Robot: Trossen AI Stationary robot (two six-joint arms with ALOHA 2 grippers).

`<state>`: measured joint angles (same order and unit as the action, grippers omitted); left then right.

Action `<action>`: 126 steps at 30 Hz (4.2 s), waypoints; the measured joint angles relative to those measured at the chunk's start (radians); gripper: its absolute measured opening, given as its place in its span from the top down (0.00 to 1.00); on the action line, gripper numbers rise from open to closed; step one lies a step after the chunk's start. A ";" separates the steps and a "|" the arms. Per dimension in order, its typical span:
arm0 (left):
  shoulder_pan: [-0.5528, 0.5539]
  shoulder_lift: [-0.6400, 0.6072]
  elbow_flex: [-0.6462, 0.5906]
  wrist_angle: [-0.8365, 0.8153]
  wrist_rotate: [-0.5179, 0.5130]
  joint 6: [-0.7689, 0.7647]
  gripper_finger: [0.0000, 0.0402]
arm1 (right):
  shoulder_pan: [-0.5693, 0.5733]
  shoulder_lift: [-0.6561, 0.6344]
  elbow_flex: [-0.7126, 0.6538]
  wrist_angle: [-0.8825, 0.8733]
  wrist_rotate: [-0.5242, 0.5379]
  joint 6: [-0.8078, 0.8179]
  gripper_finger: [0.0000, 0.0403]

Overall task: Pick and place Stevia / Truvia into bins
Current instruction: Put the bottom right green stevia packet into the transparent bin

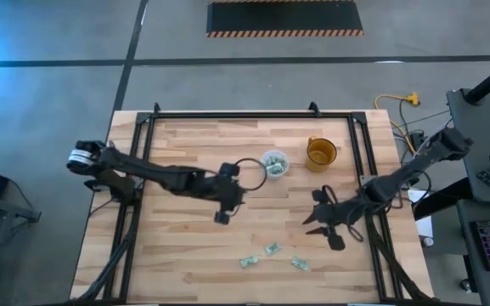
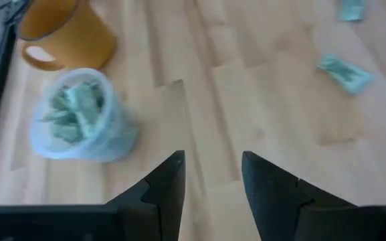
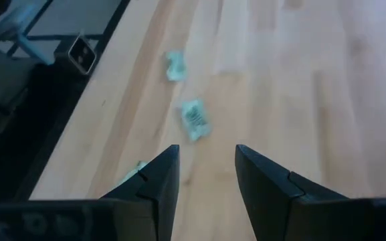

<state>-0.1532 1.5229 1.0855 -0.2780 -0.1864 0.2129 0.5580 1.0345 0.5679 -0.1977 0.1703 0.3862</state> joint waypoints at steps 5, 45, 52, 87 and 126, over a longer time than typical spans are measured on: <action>-0.069 -0.073 -0.155 0.154 -0.001 -0.048 0.67 | 0.019 0.168 -0.012 0.088 -0.100 0.086 0.66; -0.114 -0.067 -0.353 0.476 -0.004 -0.077 0.67 | 0.223 0.777 0.445 -0.193 -0.016 0.266 0.66; -0.114 -0.067 -0.354 0.479 -0.004 -0.077 0.67 | 0.223 0.777 0.447 -0.228 -0.011 0.269 0.66; -0.114 -0.067 -0.359 0.479 -0.003 -0.078 0.67 | 0.254 0.784 0.551 -0.386 0.230 0.049 0.98; -0.113 -0.067 -0.358 0.500 -0.003 -0.076 0.67 | -0.571 0.339 0.329 0.027 0.109 -0.599 0.98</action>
<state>-0.2665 1.4563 0.7273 0.2222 -0.1898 0.1371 -0.0133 1.3735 0.8965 -0.1710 0.2790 -0.2127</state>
